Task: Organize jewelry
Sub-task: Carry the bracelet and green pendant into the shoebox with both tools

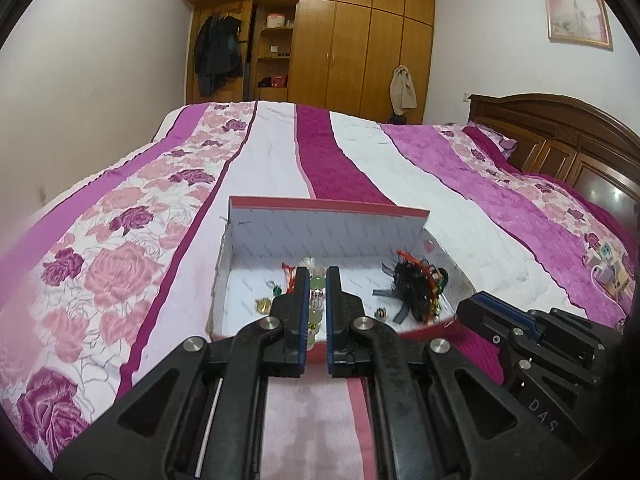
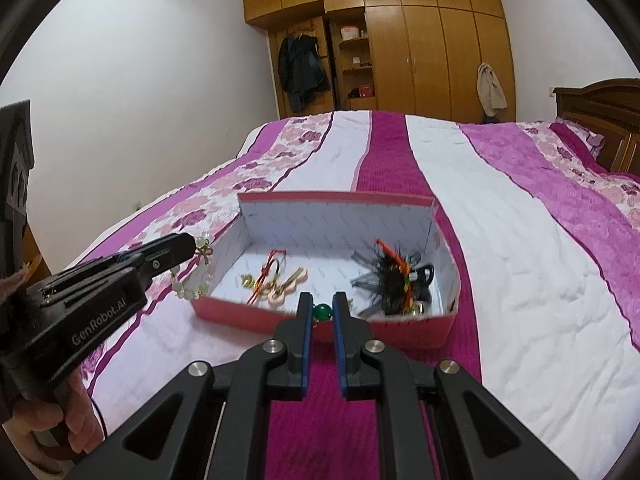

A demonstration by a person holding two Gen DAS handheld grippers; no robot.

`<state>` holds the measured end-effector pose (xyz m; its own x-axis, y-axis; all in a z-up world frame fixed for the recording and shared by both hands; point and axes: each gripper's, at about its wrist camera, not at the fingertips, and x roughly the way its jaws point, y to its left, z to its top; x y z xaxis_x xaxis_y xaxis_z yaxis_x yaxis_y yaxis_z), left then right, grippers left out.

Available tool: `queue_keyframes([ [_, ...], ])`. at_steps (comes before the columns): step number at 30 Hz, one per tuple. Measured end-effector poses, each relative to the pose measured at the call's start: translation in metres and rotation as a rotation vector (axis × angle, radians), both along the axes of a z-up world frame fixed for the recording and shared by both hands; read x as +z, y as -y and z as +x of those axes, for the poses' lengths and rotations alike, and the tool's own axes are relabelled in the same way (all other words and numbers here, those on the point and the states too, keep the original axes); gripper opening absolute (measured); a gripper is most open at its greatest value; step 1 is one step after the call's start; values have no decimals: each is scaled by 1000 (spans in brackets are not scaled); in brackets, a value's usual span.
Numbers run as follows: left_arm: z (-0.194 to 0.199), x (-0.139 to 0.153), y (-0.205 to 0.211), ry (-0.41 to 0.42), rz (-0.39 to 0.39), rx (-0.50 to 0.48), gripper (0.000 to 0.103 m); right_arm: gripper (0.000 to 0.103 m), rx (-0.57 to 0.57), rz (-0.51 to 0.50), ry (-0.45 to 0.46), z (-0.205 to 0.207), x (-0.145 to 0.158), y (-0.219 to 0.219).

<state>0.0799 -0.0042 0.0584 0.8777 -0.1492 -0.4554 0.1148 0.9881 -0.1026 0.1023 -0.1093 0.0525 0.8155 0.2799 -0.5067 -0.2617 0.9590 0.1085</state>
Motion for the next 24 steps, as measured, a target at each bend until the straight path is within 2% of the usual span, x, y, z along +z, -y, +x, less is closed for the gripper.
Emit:
queue_keyframes([
  [11,39,-9,0,14,9,28,0,11,-44,-1,37,39,6,1],
  [24,80,-32,-7,-24,-28,50,0,11,-83,-24,14,87,-13,3],
])
